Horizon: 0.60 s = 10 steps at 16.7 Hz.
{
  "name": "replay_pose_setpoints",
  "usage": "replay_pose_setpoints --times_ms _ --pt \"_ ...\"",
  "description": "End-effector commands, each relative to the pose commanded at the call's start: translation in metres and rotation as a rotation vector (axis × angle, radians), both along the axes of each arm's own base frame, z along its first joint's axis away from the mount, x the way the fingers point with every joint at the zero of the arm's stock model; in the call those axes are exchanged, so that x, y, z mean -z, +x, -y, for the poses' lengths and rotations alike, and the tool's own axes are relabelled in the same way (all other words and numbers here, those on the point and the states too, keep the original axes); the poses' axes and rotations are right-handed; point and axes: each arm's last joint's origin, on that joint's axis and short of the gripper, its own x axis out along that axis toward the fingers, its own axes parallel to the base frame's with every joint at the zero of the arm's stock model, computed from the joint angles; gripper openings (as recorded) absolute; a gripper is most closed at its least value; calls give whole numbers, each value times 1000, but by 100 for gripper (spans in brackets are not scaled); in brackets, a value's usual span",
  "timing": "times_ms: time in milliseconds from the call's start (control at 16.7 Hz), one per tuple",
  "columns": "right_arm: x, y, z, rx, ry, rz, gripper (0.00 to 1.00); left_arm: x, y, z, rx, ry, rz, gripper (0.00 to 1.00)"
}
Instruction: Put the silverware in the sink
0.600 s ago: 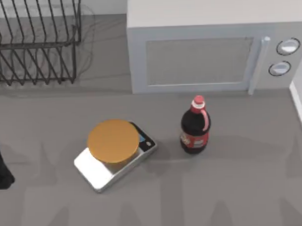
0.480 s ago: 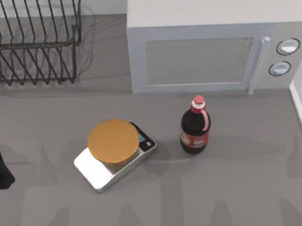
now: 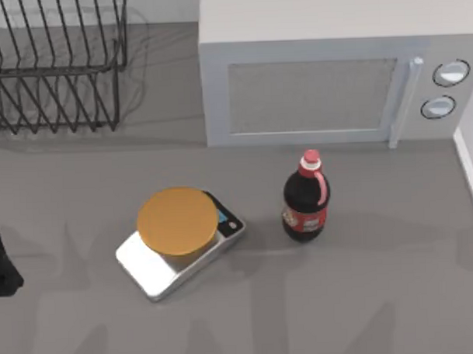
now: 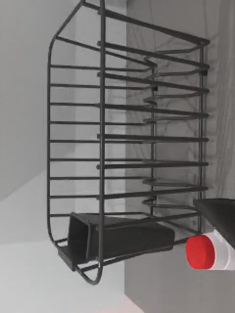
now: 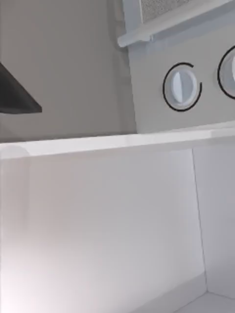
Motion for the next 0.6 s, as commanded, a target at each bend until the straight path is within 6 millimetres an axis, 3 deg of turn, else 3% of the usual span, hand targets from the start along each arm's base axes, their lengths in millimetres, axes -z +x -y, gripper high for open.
replay_pose_setpoints --times_ms 360,600 --pt "0 45 17 142 153 -685 100 0 0 0 0 0 0 100" --pt "0 72 31 226 228 -973 100 0 0 0 0 0 0 100"
